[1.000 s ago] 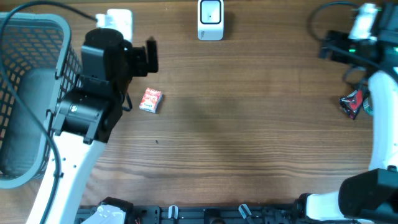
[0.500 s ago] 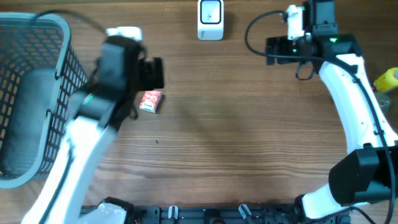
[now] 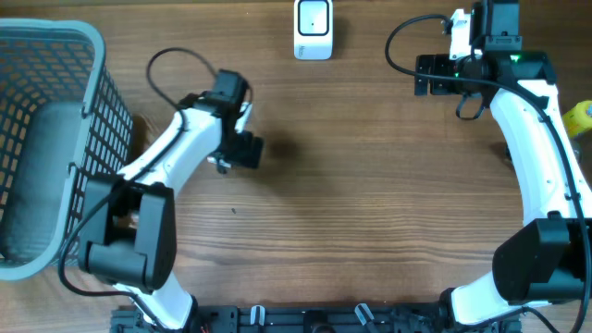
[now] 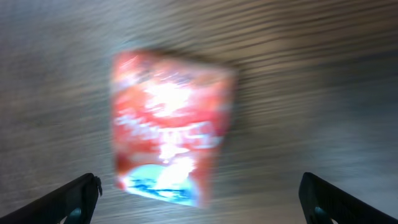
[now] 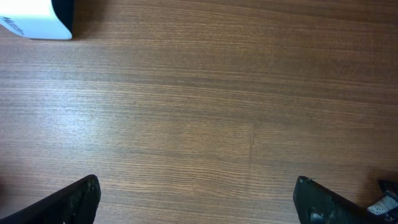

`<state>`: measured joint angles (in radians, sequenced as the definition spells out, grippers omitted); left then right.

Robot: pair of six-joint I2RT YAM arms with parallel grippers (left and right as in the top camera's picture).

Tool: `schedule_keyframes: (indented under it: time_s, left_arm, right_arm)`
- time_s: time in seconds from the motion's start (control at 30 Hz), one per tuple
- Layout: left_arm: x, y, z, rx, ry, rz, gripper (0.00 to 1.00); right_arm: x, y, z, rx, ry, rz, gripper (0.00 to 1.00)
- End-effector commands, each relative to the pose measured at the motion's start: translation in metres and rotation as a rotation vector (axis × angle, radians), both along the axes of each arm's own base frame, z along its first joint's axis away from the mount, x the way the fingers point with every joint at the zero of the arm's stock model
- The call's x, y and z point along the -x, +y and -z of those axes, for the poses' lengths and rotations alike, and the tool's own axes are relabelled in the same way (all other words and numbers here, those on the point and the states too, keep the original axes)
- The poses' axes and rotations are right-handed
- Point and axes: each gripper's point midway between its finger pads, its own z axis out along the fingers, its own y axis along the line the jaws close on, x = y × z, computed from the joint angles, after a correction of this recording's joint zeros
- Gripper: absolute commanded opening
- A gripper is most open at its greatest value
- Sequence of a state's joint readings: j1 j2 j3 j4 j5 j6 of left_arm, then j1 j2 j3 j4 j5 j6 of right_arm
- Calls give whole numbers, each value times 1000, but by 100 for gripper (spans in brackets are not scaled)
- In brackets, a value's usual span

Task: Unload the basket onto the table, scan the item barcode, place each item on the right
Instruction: 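Retract the right arm and reach the left gripper to the red snack pack, then grasp the red snack pack with the left gripper and slide it right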

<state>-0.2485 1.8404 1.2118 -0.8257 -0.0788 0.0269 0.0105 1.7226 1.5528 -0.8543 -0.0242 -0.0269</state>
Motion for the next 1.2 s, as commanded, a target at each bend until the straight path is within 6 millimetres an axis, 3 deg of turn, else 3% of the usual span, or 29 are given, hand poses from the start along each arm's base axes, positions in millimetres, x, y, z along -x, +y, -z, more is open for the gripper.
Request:
schedule_keyframes:
  time_s: [0.0, 0.17, 0.33, 0.37, 0.4, 0.43, 0.53, 0.6, 0.67, 0.87, 1.0, 1.07, 1.17]
  left_arm:
    - [11, 24, 21, 87, 44, -37, 100]
    - [4, 22, 27, 160, 9, -35, 100]
    - [-17, 5, 24, 171, -81, 20, 99]
    - [-21, 4, 25, 173, -94, 22, 88]
    - [-22, 4, 26, 173, -98, 21, 67]
    - [-23, 4, 28, 173, -98, 21, 57]
    - [-21, 4, 37, 173, -76, 14, 55]
    - [-18, 1, 39, 176, -63, 0, 45]
    - [-15, -5, 39, 180, -53, -13, 45]
    - [5, -63, 38, 253, -6, 19, 33]
    - [11, -112, 34, 292, -44, 55, 36]
    - [8, -134, 31, 325, -81, 58, 45]
    - [0, -166, 21, 383, -161, 70, 45]
  right_arm:
    - [-1, -1, 3, 2, 4, 19, 100]
    - [-1, -1, 3, -4, 4, 28, 100]
    - [-1, -1, 3, -4, 5, 30, 100]
    - [-1, -1, 3, -4, 6, 30, 100]
    - [0, -1, 3, -4, 7, 30, 100]
    - [0, -1, 3, -4, 8, 30, 100]
    - [0, -4, 3, 9, 6, 38, 100]
    - [0, -4, 3, 12, 7, 40, 100]
    - [0, -5, 3, 12, 7, 40, 100]
    - [0, -16, 3, 48, 7, 78, 100]
    - [1, -22, 4, 49, 11, 92, 100]
    - [2, -25, 4, 45, 14, 104, 100]
    - [3, -25, 5, 41, 21, 113, 100]
